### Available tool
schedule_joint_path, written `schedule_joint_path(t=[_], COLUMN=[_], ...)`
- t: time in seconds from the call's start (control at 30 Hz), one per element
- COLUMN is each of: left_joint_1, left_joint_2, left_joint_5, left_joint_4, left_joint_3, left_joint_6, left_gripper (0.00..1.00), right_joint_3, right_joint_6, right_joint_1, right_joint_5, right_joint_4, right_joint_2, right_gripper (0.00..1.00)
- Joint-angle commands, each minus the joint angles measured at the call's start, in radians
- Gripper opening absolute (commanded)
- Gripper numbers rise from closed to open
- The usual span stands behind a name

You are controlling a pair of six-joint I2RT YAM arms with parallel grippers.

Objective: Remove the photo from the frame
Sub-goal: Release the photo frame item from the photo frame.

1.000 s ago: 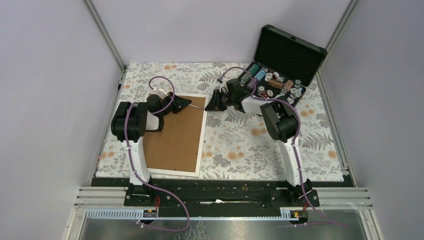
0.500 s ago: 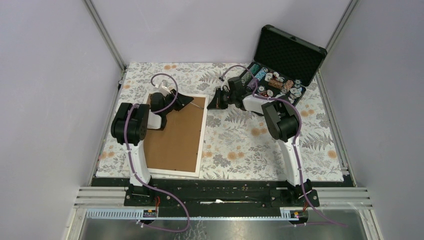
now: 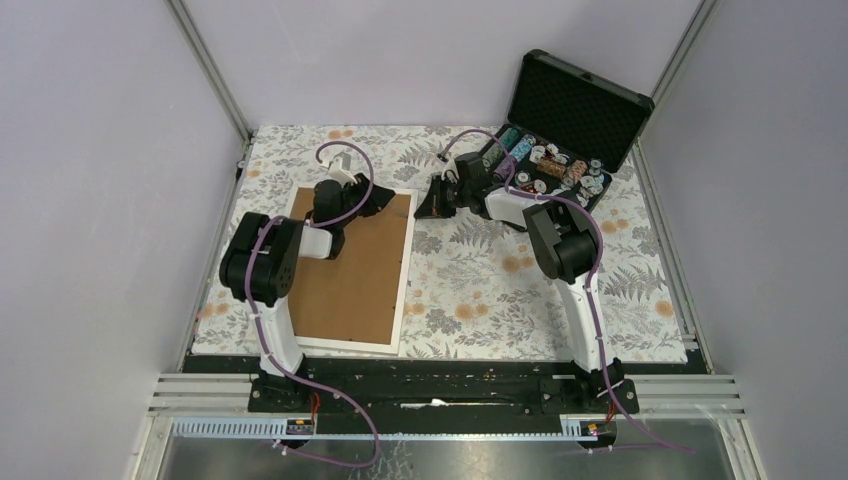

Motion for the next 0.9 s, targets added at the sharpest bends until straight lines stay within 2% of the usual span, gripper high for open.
schedule_joint_path(t=[0.0, 0.17, 0.5, 0.87], left_joint_1=[-0.176, -0.229, -0.319, -0.412], left_joint_2=[-0.052, -0.087, -0.059, -0.071], left_joint_5=[0.172, 0.138, 0.111, 0.006], left_joint_4=[-0.086, -0.117, -0.135, -0.292], left_joint_3=[-0.038, -0.043, -0.023, 0.027], left_joint_6=[-0.068, -0.046, -0.017, 0.121], left_gripper=[0.00, 0.00, 0.00, 0.00], right_joint_3=[0.031, 0.037, 0.042, 0.056], right_joint_6=[-0.035, -0.034, -0.038, -0.034], right_joint_1=[0.052, 0.054, 0.057, 0.063], right_joint_5=[0.051, 0.052, 0.055, 0.051], right_joint_4=[0.021, 0.016, 0.011, 0.009], right_joint_2=[0.059, 0.063, 0.066, 0.078], right_gripper=[0.04, 0.04, 0.04, 0.04])
